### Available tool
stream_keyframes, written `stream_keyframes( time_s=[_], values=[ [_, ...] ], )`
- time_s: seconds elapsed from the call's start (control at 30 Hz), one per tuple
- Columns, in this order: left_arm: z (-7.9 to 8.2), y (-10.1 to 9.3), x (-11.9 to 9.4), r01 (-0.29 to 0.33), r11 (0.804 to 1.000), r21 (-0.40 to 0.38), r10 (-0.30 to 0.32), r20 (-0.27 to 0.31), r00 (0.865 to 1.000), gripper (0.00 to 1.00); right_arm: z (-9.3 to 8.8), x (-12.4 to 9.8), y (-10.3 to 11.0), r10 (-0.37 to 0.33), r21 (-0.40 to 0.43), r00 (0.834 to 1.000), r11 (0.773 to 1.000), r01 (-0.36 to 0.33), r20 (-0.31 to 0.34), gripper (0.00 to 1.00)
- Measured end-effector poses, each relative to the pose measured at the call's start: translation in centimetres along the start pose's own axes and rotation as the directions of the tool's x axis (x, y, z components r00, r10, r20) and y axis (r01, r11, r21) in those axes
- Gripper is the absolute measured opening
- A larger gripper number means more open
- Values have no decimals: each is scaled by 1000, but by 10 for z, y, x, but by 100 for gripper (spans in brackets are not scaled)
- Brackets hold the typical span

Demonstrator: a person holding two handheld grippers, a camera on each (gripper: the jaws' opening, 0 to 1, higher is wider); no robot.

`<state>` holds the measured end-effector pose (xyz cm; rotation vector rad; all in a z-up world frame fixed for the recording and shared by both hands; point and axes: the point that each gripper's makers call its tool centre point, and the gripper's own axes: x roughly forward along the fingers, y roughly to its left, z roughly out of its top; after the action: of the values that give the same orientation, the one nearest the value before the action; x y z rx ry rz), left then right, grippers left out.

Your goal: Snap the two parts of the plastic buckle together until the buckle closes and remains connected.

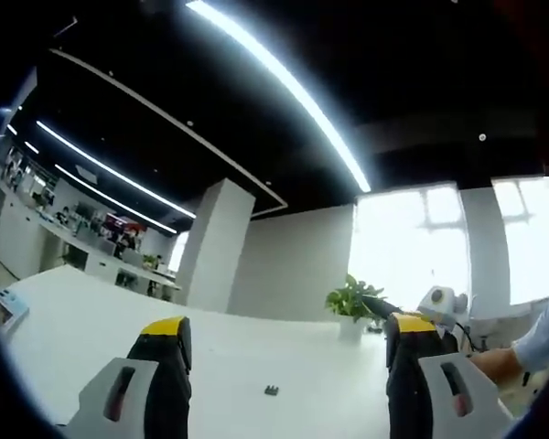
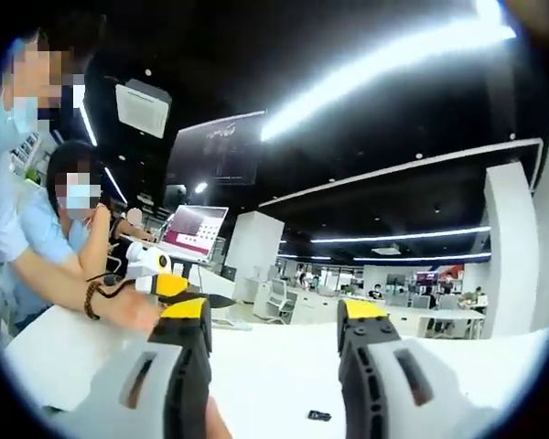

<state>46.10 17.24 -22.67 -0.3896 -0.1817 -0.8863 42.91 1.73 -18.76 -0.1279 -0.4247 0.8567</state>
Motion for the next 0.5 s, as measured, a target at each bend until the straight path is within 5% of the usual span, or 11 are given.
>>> stream_keyframes(
  time_s=[0.27,0.4,0.5],
  values=[
    [1,-9,0,57,998,29,-57,-7,998,77,17,0,18,93,68,993,993,-98,79,40],
    [-4,-13,2,69,995,69,-67,-30,997,77,24,-3,23,146,208,977,962,-176,154,31],
    [-7,-14,3,77,994,84,-73,-49,996,77,21,-3,18,130,166,984,975,-149,118,28]
  ],
)
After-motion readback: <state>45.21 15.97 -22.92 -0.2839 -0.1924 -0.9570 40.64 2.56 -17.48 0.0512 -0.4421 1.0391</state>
